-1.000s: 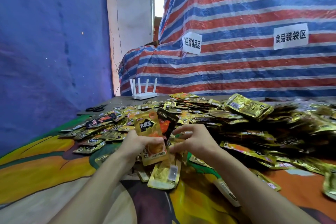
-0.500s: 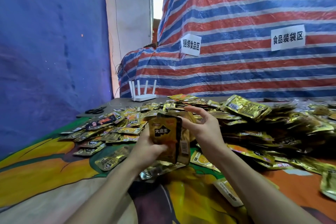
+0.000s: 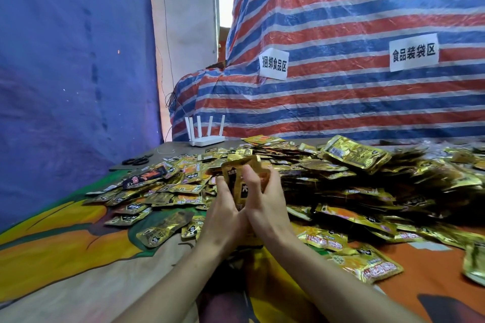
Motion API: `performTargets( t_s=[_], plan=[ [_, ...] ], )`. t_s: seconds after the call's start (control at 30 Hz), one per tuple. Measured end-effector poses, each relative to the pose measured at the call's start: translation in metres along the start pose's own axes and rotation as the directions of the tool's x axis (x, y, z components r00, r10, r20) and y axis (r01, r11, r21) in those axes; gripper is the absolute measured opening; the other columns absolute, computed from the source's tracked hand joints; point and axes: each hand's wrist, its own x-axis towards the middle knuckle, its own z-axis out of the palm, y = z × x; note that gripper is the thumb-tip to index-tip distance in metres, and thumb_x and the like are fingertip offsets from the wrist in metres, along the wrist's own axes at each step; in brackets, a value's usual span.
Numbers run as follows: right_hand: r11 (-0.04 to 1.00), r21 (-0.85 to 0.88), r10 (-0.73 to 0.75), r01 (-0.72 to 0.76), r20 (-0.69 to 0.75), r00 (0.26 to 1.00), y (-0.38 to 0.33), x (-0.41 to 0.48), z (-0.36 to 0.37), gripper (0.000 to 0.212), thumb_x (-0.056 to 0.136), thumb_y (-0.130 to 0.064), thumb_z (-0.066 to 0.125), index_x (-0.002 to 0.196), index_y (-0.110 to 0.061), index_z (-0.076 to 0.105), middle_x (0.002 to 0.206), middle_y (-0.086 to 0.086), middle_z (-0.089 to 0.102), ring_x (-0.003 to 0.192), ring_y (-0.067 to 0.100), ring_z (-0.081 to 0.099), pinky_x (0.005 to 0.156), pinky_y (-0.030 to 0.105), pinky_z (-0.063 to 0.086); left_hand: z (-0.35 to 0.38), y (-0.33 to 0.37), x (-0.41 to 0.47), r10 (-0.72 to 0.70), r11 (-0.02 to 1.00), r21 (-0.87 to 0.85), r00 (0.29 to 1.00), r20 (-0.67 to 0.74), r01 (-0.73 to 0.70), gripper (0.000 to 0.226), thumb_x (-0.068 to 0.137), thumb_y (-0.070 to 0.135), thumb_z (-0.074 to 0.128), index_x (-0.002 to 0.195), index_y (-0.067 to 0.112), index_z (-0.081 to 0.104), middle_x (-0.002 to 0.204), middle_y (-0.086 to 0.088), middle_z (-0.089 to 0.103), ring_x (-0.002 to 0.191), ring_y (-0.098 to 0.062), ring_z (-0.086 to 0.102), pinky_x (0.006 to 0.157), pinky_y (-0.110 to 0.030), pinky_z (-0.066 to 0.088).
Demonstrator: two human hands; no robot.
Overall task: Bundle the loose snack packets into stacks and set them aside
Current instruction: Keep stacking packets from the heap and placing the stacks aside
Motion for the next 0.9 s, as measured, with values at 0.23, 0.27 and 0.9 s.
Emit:
performTargets(
  t_s=[0.23,0.27,0.9],
  plan=[
    [0.944,0.317,0.072,-0.085,0.054,0.996,-0.001,0.0,-0.007,0.072,0.082,-0.066,0.056,0.115,-0.002,0.063,0.104,0.016,0.072,0.095,0.02,0.072,0.081,0.032,0.058,0.0,0.001,0.002,0.152,0.956,-0.256,0.988,0.01,-0.144,0.052,0.061,0.031,0.082,0.11,0.023,0.066,0.109,-0.009,0.071,0.103,-0.026,0.069,0.087,-0.045,0.058],
    [0.915,0.387,0.092,-0.114,0.074,0.993,-0.002,0.0,-0.007,0.078,0.085,-0.068,0.055,0.118,0.002,0.063,0.109,0.022,0.07,0.098,0.025,0.072,0.086,0.034,0.059,0.001,0.001,0.002,0.161,0.948,-0.282,0.987,0.027,-0.147,0.057,0.061,0.029,0.083,0.113,0.015,0.064,0.112,-0.015,0.069,0.106,-0.031,0.068,0.09,-0.049,0.056],
    [0.854,0.363,0.309,-0.372,0.222,0.925,-0.001,0.016,-0.014,0.053,0.071,-0.046,0.069,0.119,-0.022,0.068,0.121,0.009,0.069,0.112,0.026,0.069,0.102,0.049,0.052,0.009,-0.013,0.008,0.148,0.837,-0.547,0.966,0.212,-0.008,0.101,0.065,-0.008,0.07,0.147,0.04,0.035,0.121,0.005,0.072,0.111,-0.019,0.069,0.081,-0.031,0.057]
  ],
)
